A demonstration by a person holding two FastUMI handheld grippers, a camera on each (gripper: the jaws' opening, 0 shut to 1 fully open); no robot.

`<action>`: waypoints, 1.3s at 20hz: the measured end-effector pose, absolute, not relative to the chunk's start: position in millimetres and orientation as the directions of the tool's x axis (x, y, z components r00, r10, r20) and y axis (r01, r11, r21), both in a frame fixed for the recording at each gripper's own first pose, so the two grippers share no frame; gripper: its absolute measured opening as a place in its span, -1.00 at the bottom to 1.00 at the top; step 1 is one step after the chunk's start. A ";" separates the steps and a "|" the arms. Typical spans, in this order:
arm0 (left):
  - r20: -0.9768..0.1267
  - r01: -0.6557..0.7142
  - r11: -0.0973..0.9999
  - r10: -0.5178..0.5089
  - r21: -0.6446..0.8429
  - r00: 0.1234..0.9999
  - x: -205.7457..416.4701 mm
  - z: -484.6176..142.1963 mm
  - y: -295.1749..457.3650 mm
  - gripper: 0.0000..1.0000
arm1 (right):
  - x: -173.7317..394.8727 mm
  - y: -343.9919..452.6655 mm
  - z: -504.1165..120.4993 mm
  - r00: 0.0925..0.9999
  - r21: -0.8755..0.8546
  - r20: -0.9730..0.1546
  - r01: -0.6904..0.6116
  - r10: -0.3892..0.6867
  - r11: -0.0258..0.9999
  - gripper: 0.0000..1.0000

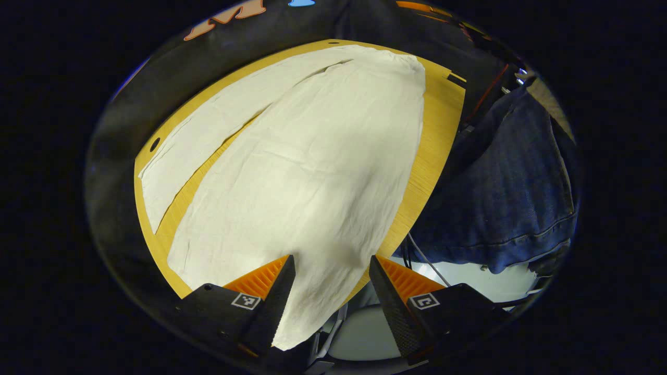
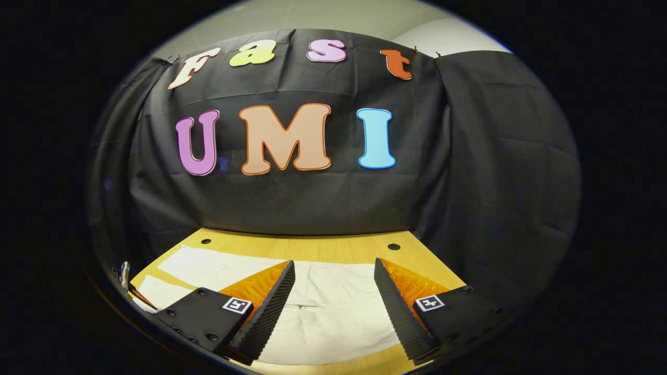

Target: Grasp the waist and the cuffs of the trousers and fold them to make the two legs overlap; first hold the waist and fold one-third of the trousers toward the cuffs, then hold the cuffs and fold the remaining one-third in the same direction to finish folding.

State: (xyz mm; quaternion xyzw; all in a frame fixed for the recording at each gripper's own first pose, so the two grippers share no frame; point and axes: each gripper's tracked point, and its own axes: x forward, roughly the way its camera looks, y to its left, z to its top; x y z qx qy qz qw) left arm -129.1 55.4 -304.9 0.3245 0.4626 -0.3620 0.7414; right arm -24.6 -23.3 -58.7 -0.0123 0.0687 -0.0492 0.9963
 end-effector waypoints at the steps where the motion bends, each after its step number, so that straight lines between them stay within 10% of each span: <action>1: -0.929 0.845 0.515 -0.225 0.141 0.292 -131.5 -307.9 58.3 0.75 | -25.0 -24.0 -60.6 0.985 -0.027 -0.138 0.097 -0.100 0.995 0.96; 16: -0.974 0.900 0.412 -0.103 0.145 0.204 -124.6 -324.6 69.8 0.56 | -12.8 -15.0 -86.2 0.975 -0.056 -0.211 0.061 -0.072 0.997 0.96; 20: -0.977 0.907 0.395 -0.082 0.150 0.198 -114.7 -320.7 72.2 0.18 | -2.6 -9.7 -94.8 0.970 -0.080 -0.242 0.011 -0.030 0.997 0.96; 23: -0.973 0.888 0.429 -0.079 0.164 0.217 -100.5 -319.8 75.5 -0.63 | 1.6 -5.8 -106.4 0.961 -0.116 -0.277 -0.057 0.023 0.992 0.95; 26: -0.975 0.882 0.445 -0.079 0.153 0.208 -94.2 -319.6 73.7 -0.98 | 4.9 -1.0 -128.6 0.933 -0.143 -0.344 -0.159 0.101 0.977 0.95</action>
